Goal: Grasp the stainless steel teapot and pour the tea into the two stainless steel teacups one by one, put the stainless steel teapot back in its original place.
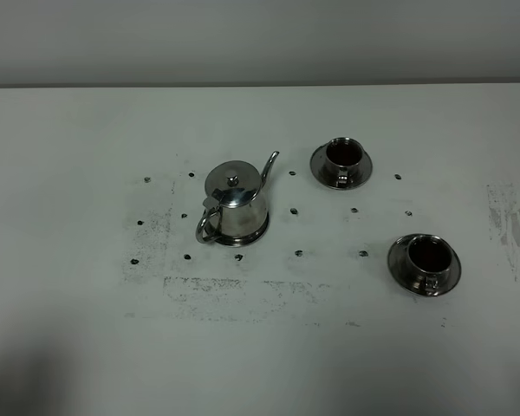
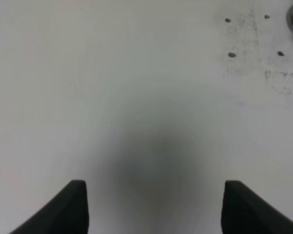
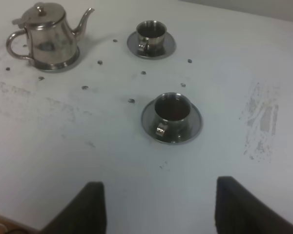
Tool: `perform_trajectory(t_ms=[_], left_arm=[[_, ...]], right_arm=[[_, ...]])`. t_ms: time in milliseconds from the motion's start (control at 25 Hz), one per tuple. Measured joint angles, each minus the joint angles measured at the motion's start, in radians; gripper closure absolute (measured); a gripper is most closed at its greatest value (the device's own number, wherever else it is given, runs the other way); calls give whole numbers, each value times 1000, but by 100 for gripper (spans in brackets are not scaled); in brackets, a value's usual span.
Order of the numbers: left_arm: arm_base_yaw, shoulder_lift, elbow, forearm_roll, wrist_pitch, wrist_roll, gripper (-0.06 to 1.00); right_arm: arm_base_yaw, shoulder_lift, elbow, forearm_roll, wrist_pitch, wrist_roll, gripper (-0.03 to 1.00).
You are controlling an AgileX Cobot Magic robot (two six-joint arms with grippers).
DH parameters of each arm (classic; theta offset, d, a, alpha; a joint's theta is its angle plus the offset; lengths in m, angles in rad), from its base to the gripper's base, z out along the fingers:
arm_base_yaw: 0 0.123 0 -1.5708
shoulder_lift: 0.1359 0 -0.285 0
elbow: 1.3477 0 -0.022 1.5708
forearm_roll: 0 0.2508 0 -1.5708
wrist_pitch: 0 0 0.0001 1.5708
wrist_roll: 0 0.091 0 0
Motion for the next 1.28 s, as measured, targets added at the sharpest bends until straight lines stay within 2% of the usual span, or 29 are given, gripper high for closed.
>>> perform_trajectory(t_ms=[360,1280], left_arm=[[-13,-147,0,0,1,0,38],[-13,-151,0,1,1,0,38]], right_arm=[[0,0,0,0,0,0,49],[0,0,0,0,0,0,49]])
